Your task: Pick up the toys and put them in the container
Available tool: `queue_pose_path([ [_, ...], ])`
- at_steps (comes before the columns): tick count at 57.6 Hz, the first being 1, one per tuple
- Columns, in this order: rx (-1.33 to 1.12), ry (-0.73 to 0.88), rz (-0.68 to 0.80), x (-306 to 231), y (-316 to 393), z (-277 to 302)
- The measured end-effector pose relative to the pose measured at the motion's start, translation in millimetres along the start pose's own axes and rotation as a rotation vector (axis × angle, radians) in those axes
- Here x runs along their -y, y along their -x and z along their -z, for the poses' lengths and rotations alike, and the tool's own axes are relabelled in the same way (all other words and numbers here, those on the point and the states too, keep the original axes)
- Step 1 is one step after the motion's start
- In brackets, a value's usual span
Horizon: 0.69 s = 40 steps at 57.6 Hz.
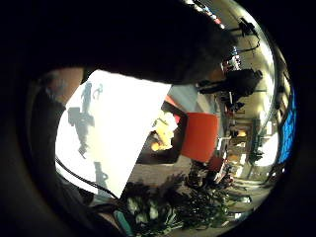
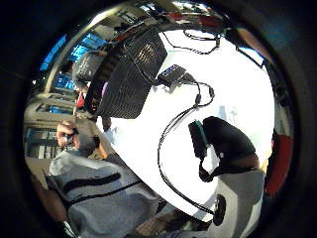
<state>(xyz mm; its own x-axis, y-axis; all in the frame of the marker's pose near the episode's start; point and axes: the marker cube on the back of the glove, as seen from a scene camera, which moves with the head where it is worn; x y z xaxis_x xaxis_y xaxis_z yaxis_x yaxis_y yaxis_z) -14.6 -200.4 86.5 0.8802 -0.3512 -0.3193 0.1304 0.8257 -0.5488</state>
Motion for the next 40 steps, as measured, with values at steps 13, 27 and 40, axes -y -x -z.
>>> queue_pose_path([
  [13, 0.128, -0.064, -0.018, 5.1, -9.4, -15.8],
  [27, 0.215, -0.128, -0.026, 13.5, -9.0, -53.2],
  [40, 0.220, -0.131, -0.036, 9.1, -11.4, -67.2],
])
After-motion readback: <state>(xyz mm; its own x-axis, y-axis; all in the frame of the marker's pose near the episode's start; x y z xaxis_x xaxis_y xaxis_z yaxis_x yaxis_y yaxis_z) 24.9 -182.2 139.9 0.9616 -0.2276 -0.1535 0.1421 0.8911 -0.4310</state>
